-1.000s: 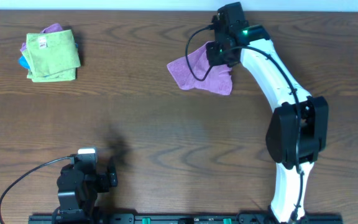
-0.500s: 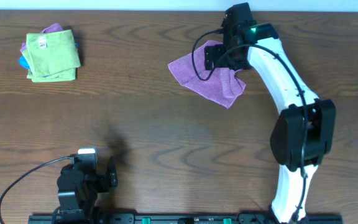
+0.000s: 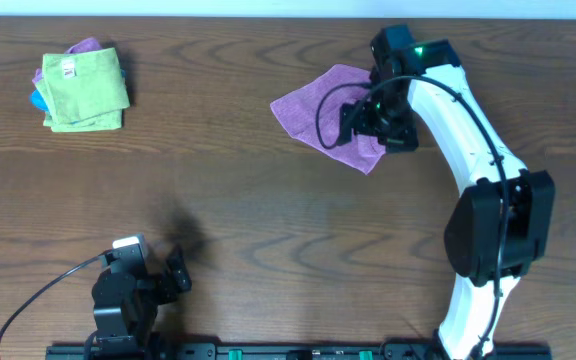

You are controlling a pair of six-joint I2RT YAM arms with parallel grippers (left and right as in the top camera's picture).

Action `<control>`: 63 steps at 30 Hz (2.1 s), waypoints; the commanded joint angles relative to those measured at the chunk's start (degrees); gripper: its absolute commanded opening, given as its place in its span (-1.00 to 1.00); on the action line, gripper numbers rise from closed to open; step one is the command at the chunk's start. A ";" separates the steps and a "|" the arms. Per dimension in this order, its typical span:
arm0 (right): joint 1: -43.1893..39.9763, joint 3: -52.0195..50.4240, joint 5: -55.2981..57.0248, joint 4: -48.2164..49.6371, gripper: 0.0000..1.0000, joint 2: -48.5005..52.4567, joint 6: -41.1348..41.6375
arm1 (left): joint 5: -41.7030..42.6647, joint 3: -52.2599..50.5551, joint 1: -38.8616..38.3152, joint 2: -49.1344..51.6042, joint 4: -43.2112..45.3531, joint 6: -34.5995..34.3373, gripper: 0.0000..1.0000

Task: Fold the cloth
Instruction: 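Lift the purple cloth with the right gripper and drag it toward center, then lay the purple cloth flat at center and release with right gripper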

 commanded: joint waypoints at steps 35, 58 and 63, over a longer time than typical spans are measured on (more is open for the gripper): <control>-3.10 -23.96 -5.27 28.68 0.43 -0.26 4.59 | 0.22 -0.57 -0.24 -0.37 -0.04 -20.94 0.91; 7.02 -28.26 -18.47 32.89 -0.97 -1.07 6.69 | -0.26 -0.57 -0.24 -0.37 -0.04 -20.92 0.91; 13.79 -28.22 -19.45 34.51 -0.97 -1.60 9.18 | -0.44 -0.57 -0.24 -0.37 -0.04 -20.90 0.91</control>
